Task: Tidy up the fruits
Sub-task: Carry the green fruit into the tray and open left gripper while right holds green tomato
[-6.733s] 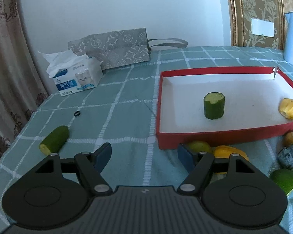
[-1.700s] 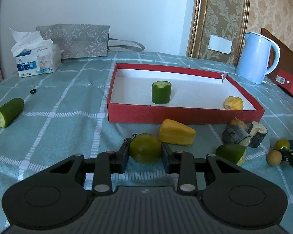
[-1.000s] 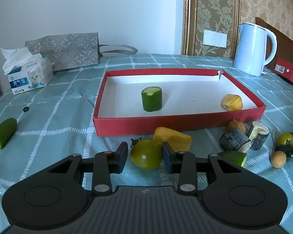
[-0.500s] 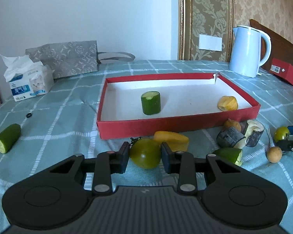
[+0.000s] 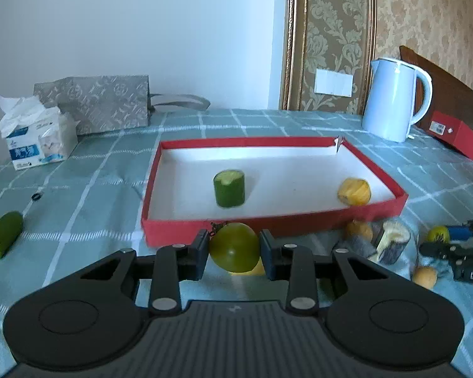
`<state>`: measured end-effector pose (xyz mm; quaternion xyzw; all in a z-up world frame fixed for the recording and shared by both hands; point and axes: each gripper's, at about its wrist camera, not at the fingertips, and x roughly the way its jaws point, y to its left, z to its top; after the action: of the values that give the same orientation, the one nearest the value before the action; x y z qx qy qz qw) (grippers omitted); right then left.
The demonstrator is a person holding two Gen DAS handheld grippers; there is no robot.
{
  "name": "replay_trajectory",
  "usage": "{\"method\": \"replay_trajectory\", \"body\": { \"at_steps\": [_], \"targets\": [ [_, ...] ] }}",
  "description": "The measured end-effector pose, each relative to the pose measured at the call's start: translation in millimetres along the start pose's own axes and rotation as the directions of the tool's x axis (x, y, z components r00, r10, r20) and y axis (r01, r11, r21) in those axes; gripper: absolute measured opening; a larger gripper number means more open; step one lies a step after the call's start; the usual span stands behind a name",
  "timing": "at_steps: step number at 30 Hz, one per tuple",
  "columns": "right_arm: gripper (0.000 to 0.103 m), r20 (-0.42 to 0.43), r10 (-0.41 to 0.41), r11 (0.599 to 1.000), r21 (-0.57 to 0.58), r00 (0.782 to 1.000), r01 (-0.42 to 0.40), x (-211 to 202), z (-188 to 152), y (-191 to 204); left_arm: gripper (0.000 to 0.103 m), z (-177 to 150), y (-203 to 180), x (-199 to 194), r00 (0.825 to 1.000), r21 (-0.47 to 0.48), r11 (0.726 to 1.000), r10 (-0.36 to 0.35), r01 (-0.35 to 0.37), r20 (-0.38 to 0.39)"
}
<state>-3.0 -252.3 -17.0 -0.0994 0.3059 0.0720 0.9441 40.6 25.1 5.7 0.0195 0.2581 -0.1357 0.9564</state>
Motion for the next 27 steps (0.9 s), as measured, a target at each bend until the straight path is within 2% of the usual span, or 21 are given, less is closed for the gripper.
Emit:
{"method": "replay_trajectory", "body": {
  "at_steps": [7, 15, 19, 24, 27],
  "targets": [
    [0.033, 0.047, 0.011, 0.994, 0.104, 0.999, -0.016, -3, 0, -17, 0.034, 17, -16, 14, 1.0, 0.01, 1.0, -0.013, 0.013, 0.016],
    [0.033, 0.08, -0.003, 0.993, 0.119, 0.997, -0.007, -6, 1, -20, 0.033, 47, -41, 54, 1.0, 0.017, 1.0, -0.021, 0.021, 0.014],
    [0.033, 0.078, -0.003, 0.99, 0.139, 0.997, -0.007, -5, 1, -24, 0.034, 59, -48, 81, 1.0, 0.003, 1.0, 0.015, -0.015, -0.001],
    [0.033, 0.072, -0.007, 0.988, 0.152, 0.997, -0.004, -2, 1, -27, 0.034, 65, -53, 115, 0.993, -0.009, 0.993, 0.113, -0.114, -0.024],
    [0.033, 0.073, -0.008, 0.988, 0.153, 0.997, -0.003, -2, 1, -26, 0.036, 65, -51, 128, 0.989, -0.021, 0.989, 0.143, -0.144, -0.039]
  ]
}}
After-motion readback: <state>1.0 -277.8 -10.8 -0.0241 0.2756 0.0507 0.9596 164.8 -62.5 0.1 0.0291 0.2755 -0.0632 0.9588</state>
